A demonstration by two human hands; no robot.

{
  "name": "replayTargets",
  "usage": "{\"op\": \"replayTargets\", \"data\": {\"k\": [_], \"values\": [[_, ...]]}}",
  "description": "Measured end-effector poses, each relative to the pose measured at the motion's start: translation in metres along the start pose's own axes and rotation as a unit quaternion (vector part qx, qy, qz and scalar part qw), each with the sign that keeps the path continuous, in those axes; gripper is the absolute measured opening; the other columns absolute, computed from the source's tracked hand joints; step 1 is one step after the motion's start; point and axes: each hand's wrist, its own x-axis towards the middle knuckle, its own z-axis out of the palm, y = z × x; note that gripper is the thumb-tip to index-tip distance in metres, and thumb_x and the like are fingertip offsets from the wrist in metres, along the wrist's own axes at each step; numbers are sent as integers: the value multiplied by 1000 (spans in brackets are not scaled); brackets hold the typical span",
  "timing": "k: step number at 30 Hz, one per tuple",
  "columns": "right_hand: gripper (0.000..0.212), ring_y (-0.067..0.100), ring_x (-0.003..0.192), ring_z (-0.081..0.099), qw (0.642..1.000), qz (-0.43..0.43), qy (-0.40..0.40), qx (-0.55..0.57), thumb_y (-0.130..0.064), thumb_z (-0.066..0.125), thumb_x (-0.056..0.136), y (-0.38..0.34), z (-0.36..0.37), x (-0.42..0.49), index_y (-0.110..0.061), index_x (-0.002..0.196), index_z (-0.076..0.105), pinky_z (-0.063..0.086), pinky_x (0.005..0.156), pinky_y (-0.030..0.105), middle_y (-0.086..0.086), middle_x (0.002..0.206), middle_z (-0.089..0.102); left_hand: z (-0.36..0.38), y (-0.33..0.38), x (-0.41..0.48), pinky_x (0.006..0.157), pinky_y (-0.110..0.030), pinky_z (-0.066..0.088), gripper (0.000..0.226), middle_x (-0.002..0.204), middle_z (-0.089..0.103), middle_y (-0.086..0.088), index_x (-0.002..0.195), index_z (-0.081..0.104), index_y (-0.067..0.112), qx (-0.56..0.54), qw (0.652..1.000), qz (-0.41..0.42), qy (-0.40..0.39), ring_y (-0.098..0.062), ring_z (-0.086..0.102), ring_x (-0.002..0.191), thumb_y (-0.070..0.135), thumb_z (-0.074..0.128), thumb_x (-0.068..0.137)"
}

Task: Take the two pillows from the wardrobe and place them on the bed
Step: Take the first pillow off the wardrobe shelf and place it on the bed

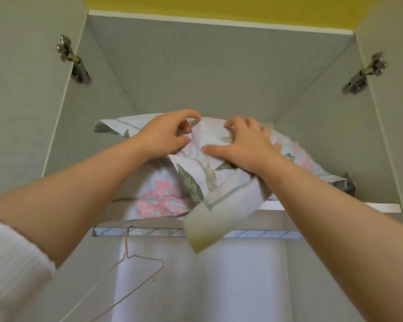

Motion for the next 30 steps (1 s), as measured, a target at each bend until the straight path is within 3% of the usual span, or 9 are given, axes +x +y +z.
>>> {"op": "replayTargets", "data": {"k": [3, 8, 11, 14, 16, 20, 23, 26, 30], "values": [[83, 35, 134, 20, 995, -4, -85, -58, -51, 67, 67, -5, 15, 1, -36, 137, 23, 28, 99, 59, 0, 148, 22, 3, 3, 3, 89, -31, 42, 58, 123, 53, -7, 129, 44, 23, 91, 995, 35, -9, -22, 50, 113, 6, 62, 77], [41, 36, 105, 45, 997, -44, -11, -68, -16, 58, 76, 17, 36, -11, -18, 115, 47, 37, 76, 39, 12, 111, 47, 9, 12, 6, 109, -51, 17, 62, 149, 26, 1, 129, 40, 38, 193, 979, 57, -37, -16, 23, 137, 35, 66, 74], [29, 36, 93, 50, 992, -118, -17, -34, -8, 56, 74, 32, 39, -23, -10, 103, 54, 39, 69, 36, 9, 91, 46, 18, 22, 15, 111, -60, 6, 36, 149, 28, 3, 127, 43, 39, 79, 997, -15, 6, -14, 18, 139, 44, 40, 91], [25, 33, 89, 48, 985, -170, -19, 9, -6, 57, 71, 46, 44, -36, -11, 96, 57, 40, 76, 40, 3, 86, 44, 36, 19, 19, 108, -63, 0, 61, 154, 18, 0, 139, 26, 32, 195, 972, -131, -18, -24, 10, 143, 59, 36, 86], [19, 29, 86, 44, 983, -180, -9, 27, -9, 57, 71, 51, 51, -44, -16, 88, 54, 39, 78, 42, -4, 82, 40, 50, 14, 12, 109, -60, 2, 70, 150, 31, -4, 138, 30, 25, 250, 948, -189, -46, -28, 21, 139, 67, 35, 82], [22, 20, 83, 32, 986, -164, -15, 12, -19, 59, 71, 48, 54, -44, -28, 79, 41, 27, 70, 34, -14, 74, 30, 65, 7, -1, 107, -48, 15, 27, 103, 68, -6, 94, 61, 22, 250, 949, -187, 52, -28, 56, 104, 38, 40, 91], [16, 20, 91, 37, 987, -147, -35, 49, -37, 56, 72, 49, 40, -39, -30, 82, 46, 26, 77, 34, -13, 82, 38, 69, 3, -6, 105, -41, 18, 24, 91, 71, -9, 89, 65, 18, 232, 953, -144, 132, -29, 61, 92, 22, 41, 92], [37, 21, 112, 39, 985, -54, 115, 118, -58, 50, 73, 56, 30, -30, -35, 101, 51, 24, 94, 40, -7, 111, 45, 75, -1, -19, 104, -40, 18, 24, 91, 70, -7, 90, 63, 16, 183, 952, -122, 211, -27, 61, 91, 27, 41, 93], [85, 31, 140, 11, 967, 144, 138, 157, -72, 56, 66, 63, 22, -7, -39, 137, 23, 14, 107, 59, 0, 155, 7, 83, -3, -44, 101, -38, 19, 20, 80, 65, -4, 78, 56, 15, 112, 948, -76, 288, -26, 58, 83, 24, 44, 91]]}}
